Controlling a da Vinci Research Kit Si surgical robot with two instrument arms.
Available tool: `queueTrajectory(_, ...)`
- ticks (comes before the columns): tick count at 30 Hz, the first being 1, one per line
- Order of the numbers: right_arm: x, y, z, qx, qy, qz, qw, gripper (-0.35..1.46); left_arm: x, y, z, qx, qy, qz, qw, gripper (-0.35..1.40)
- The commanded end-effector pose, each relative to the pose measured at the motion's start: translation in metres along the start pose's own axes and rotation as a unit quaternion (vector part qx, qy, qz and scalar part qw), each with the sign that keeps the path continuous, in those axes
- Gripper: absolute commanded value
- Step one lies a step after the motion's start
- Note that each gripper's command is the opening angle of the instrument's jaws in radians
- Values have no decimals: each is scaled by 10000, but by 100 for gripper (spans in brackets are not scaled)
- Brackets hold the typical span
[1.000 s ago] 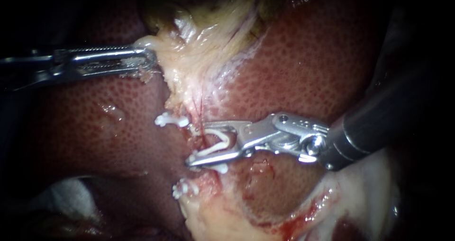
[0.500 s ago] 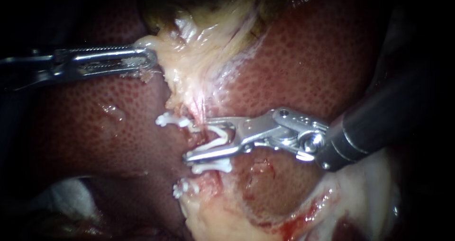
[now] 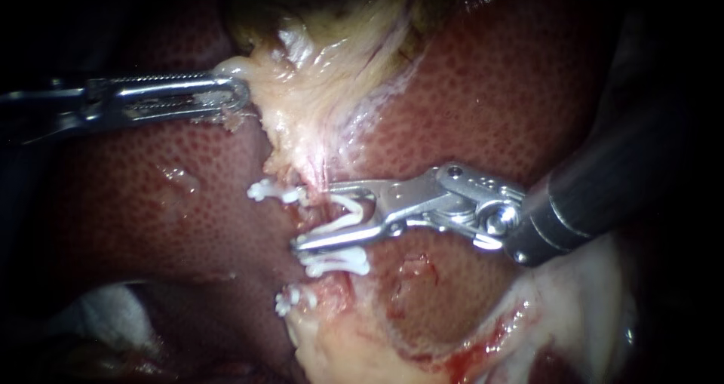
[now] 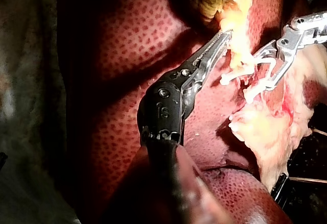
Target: Clipping third clip right tube
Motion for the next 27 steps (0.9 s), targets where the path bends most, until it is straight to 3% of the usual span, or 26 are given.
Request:
queueTrajectory(1,1,1,-2,-7,4,3,10000,32,0,0,0,0,0,0,10000,-35)
queueTrajectory(6,1,2,-9,2,4,65,10000,15,0,0,0,0,0,0,10000,-35)
queueTrajectory(12,0,2,-13,13,1,122,9999,-16,0,-1,1,0,0,0,10000,-35)
queueTrajectory(15,-2,1,-14,17,6,354,9994,-35,0,-1,1,1,1,0,10000,-35)
queueTrajectory(27,-6,-1,-17,28,1,489,9988,-35,0,-1,1,2,1,0,10000,-35)
